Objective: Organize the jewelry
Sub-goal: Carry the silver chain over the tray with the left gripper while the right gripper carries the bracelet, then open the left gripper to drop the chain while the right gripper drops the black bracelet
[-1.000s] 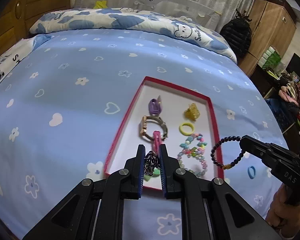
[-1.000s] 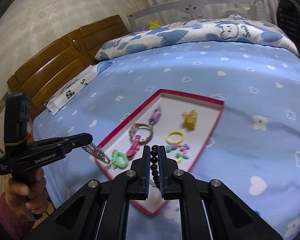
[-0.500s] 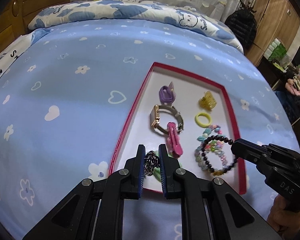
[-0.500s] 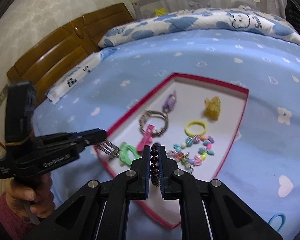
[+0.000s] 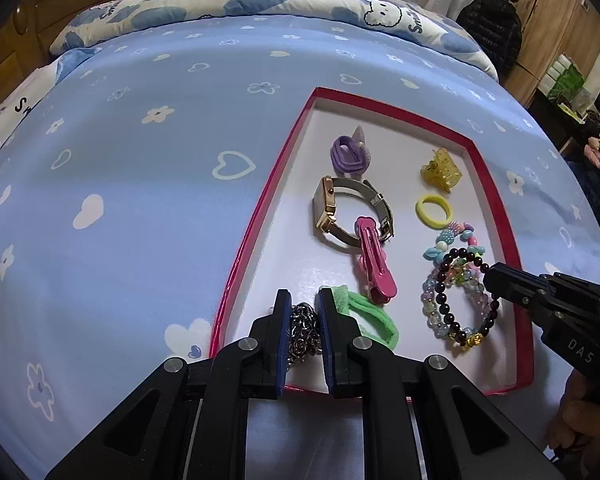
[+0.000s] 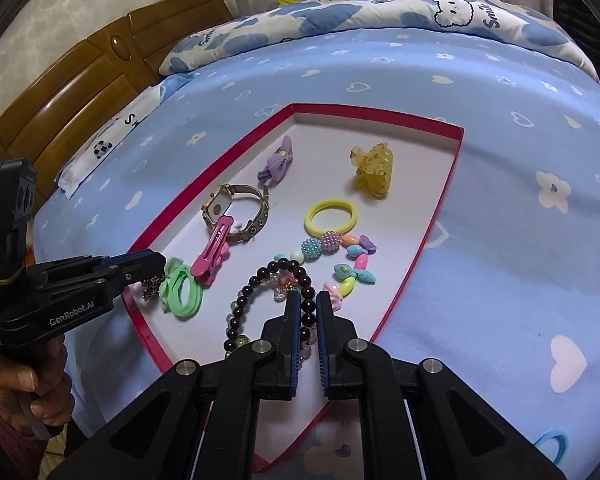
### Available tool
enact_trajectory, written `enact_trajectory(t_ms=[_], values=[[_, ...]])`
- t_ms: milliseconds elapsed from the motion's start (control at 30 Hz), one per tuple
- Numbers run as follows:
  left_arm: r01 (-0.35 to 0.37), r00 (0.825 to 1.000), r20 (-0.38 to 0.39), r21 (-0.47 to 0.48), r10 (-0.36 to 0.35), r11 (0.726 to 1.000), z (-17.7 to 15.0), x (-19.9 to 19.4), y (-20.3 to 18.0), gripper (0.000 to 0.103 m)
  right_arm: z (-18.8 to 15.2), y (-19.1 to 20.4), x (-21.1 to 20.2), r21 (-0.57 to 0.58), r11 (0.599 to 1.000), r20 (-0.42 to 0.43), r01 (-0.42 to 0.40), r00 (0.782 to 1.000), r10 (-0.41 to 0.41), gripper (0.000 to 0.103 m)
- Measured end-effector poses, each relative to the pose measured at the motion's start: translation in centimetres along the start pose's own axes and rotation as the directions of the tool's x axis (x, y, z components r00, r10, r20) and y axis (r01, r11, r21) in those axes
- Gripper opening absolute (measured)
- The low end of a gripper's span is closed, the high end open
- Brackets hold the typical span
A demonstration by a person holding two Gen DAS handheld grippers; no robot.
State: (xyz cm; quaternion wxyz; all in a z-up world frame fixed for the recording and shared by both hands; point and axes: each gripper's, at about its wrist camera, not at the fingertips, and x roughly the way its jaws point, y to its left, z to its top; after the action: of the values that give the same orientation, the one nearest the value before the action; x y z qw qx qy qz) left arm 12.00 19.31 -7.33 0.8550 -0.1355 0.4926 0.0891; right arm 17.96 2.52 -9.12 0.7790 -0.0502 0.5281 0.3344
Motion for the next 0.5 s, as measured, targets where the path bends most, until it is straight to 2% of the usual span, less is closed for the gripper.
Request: enact_trajectory(t_ms=[367,467,500], values=[[-0.002,1.000,0.001,-0.006,0.002,1.000,-0.17,0.10,0.04,0.019,0.06,-0.41,0.36,0.029,0.999,-0.005,-0.023,1.000,0.023,0.012],[0.000,1.000,0.002,-0.012,0.000,1.000,-0.26,-0.04,0.10,0.026,0.05,-0.42,0.21,0.032,0.999,0.000,-0.033,0.999,0.033,0.015],[0.001,1.000,0.004,-0.013,-0.001,1.000,-0.30,-0.13,0.12,0.032,0.04,-0.42,0.07,0.035,0.999,0.006,-0.040,0.999,0.040,0.017]])
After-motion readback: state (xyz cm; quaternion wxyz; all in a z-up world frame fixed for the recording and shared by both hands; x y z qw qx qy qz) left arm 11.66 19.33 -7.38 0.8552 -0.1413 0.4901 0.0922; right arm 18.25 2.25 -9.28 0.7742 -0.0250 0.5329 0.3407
